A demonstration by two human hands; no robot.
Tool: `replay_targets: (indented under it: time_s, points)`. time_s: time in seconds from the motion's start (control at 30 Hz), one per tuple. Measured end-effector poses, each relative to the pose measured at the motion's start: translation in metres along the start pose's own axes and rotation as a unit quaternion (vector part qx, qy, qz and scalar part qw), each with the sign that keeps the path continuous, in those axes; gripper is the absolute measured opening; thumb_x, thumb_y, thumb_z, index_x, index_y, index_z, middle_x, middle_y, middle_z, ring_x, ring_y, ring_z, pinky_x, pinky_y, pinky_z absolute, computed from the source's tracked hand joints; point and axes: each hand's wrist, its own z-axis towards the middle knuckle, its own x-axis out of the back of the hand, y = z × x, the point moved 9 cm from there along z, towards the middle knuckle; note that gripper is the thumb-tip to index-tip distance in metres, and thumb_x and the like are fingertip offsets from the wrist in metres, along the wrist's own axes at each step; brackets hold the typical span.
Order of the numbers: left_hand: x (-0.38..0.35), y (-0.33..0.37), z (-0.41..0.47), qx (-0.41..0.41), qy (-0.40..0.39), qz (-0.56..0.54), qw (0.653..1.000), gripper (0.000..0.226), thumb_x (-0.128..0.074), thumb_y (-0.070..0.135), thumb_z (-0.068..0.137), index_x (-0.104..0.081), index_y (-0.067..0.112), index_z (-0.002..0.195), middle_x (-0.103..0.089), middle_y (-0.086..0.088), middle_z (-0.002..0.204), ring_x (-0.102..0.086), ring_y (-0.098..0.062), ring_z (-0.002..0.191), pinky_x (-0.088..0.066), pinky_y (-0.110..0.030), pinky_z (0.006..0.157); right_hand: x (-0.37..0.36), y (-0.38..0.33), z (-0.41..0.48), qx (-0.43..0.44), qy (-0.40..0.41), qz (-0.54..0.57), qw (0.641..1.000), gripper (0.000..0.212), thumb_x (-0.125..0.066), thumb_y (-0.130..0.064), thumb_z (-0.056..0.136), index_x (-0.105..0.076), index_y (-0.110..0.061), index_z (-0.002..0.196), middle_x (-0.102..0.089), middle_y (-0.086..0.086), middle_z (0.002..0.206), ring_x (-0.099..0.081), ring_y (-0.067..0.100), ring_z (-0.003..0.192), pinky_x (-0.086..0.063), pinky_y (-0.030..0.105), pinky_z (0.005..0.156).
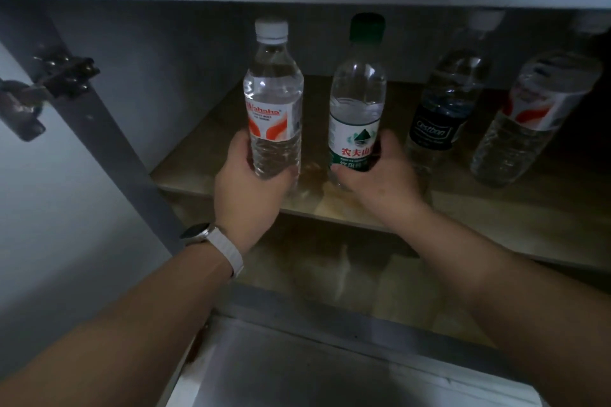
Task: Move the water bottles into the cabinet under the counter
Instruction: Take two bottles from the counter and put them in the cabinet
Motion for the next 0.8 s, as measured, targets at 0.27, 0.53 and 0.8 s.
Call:
replay_targets:
  time_s: [0.27, 0.53, 0.8]
  points:
    - [-0.008, -0.016, 0.044, 0.027, 0.019, 0.008, 0.999, 0.068, -0.085, 0.025, 0.076, -0.051, 0.033, 0.135, -0.065, 0.02, 0.112, -0.064, -0.008, 0.109, -0.053, -0.034, 0.094, -0.013, -0.015, 0.06, 0.038, 0.035, -0.011, 0.999, 0.061, -0.085, -0.036, 0.071, -0.048, -0.022, 0.117, -0.063, -0.004, 0.119, -0.06, 0.015, 0.107, -0.049, 0.033, 0.083]
    - [-0.028, -0.017, 0.065, 0.007, 0.014, 0.017, 1.0, 0.07, -0.084, 0.026, 0.078, -0.048, 0.026, 0.139, -0.063, 0.015, 0.12, -0.06, -0.008, 0.112, -0.047, -0.023, 0.092, -0.032, -0.011, 0.093, 0.059, 0.011, 0.031, 0.998, 0.056, -0.084, -0.023, 0.074, -0.051, -0.018, 0.119, -0.06, -0.007, 0.111, -0.057, 0.009, 0.102, -0.043, 0.026, 0.083]
    - [-0.033, -0.019, 0.064, 0.022, -0.016, 0.045, 0.999, 0.075, -0.08, 0.027, 0.083, -0.039, 0.027, 0.146, -0.06, 0.007, 0.134, -0.057, -0.016, 0.123, -0.04, -0.027, 0.093, -0.036, -0.007, 0.096, 0.055, -0.013, 0.028, 0.998, 0.058, -0.083, -0.022, 0.076, -0.049, -0.017, 0.123, -0.056, -0.011, 0.112, -0.052, 0.005, 0.102, -0.039, 0.023, 0.084]
